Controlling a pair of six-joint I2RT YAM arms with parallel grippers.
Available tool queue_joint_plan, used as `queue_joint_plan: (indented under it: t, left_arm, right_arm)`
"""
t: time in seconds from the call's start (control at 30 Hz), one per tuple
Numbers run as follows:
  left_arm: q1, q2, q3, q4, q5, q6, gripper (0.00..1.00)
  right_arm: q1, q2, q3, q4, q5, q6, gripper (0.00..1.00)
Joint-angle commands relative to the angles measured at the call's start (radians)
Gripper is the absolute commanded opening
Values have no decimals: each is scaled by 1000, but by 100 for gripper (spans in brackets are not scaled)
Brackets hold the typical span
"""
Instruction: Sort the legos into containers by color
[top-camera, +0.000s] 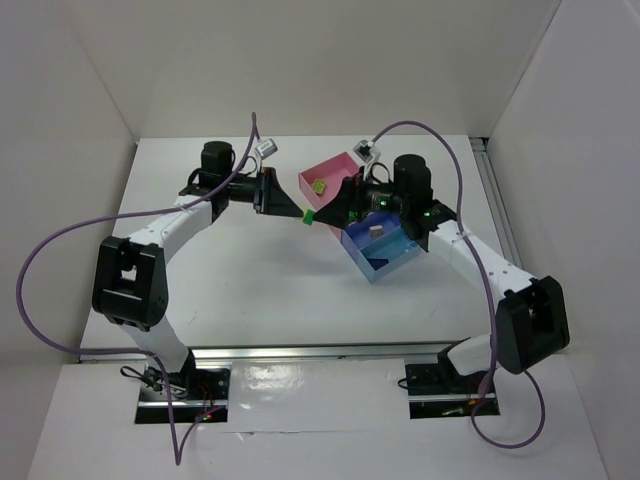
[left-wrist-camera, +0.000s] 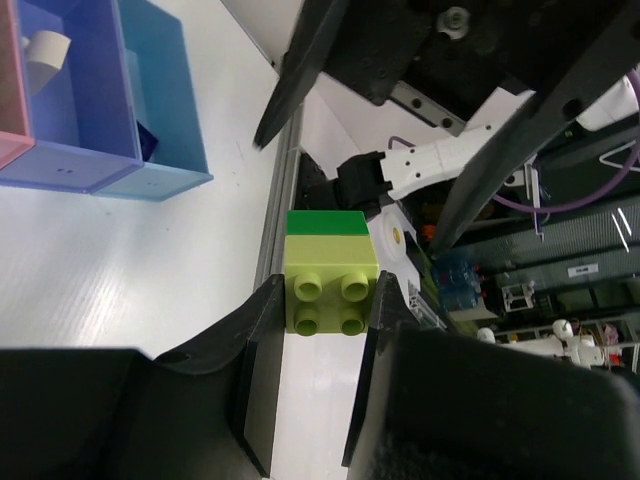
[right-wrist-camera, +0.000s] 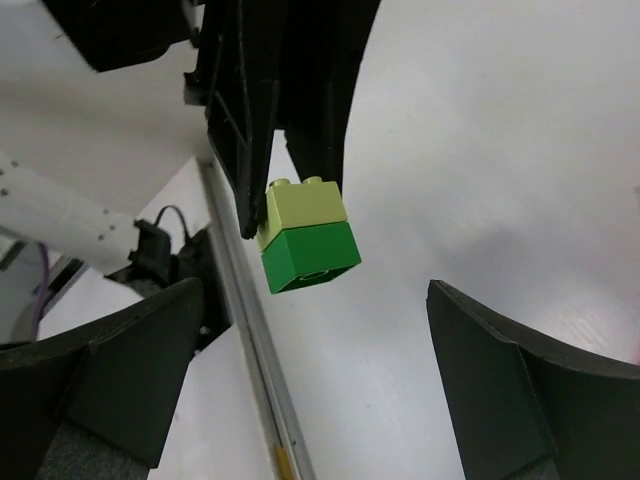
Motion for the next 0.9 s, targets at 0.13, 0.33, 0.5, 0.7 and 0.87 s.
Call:
queue_joint_plan:
  t: [0.13, 0.33, 0.5, 0.7, 0.87]
  left_arm:
    - [5, -53, -12, 66, 101, 34, 0]
    - [-4, -63, -2, 17, 101, 80, 0]
    - [-13, -63, -2, 16, 101, 80, 0]
    - [-13, -53, -2, 26, 101, 70, 0]
    - [-13, -53, -2, 36, 101, 70, 0]
  right_arm:
    - [-6, 73, 23, 181, -238, 66, 97]
    - [-6, 96, 23, 261, -258, 123, 86]
    - [17, 132, 44, 271, -269, 136, 84]
    - [37, 152, 53, 258, -269, 136, 71]
    - [46, 161, 63, 235, -260, 126, 48]
